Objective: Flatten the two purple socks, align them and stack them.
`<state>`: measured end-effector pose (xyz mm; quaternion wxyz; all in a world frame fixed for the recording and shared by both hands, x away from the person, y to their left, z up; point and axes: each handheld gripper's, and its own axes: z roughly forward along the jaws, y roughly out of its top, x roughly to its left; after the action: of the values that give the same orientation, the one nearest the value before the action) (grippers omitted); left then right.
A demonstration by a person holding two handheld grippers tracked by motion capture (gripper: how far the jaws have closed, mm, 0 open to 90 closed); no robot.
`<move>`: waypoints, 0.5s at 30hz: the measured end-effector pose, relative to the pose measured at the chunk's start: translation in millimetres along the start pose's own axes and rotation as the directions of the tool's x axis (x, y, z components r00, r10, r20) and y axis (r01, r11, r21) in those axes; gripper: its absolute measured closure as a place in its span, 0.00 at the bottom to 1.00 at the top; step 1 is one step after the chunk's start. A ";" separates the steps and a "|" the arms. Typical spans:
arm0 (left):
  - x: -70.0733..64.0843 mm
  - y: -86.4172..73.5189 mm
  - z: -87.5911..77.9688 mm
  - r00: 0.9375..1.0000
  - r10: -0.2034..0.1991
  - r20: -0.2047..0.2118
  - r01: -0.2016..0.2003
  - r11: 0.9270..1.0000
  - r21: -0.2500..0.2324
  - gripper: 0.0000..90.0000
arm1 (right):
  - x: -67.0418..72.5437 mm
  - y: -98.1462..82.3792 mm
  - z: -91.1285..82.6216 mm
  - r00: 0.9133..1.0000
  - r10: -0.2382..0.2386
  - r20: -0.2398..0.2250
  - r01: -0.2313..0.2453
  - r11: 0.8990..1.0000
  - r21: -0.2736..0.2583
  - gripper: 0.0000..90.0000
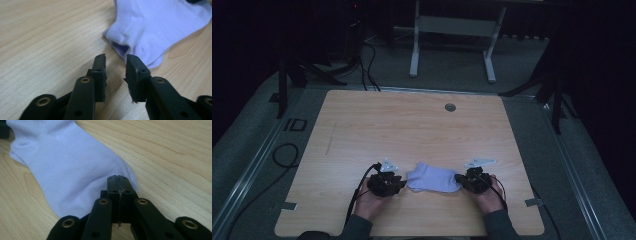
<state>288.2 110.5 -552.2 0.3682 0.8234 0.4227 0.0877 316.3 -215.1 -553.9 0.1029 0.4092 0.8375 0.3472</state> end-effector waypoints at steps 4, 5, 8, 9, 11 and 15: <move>2.0 0.6 -2.1 1.000 0.007 -0.018 -0.007 1.000 -0.022 0.70 | 1.6 0.7 -1.0 1.000 -0.002 0.012 0.002 1.000 -0.001 0.98; 5.7 1.1 -4.5 0.999 0.008 -0.049 -0.011 0.999 -0.043 0.67 | 1.7 1.0 -3.0 1.000 -0.004 0.012 0.004 1.000 -0.018 0.95; 10.3 1.2 -5.3 0.997 -0.011 -0.072 0.007 0.998 -0.057 0.66 | 1.7 2.7 -8.7 1.000 -0.006 0.030 0.007 0.999 -0.050 0.94; 10.3 1.2 -5.3 0.997 -0.011 -0.072 0.007 0.998 -0.057 0.65 | 1.7 2.7 -8.7 1.000 -0.006 0.030 0.007 0.999 -0.050 0.94; 13.8 1.2 -4.7 0.995 -0.020 -0.095 0.015 0.998 -0.057 0.65 | 0.4 4.0 -15.5 0.999 0.000 0.038 0.004 0.996 -0.090 0.93; 16.7 1.3 -4.1 0.994 -0.030 -0.109 0.023 0.998 -0.066 0.65 | -7.6 2.3 -21.8 0.996 0.020 0.088 -0.011 0.994 -0.105 0.93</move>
<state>297.7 124.9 -551.2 0.3722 0.7993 0.4501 0.1416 312.7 -230.7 -537.1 0.1586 0.4246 0.8096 0.3728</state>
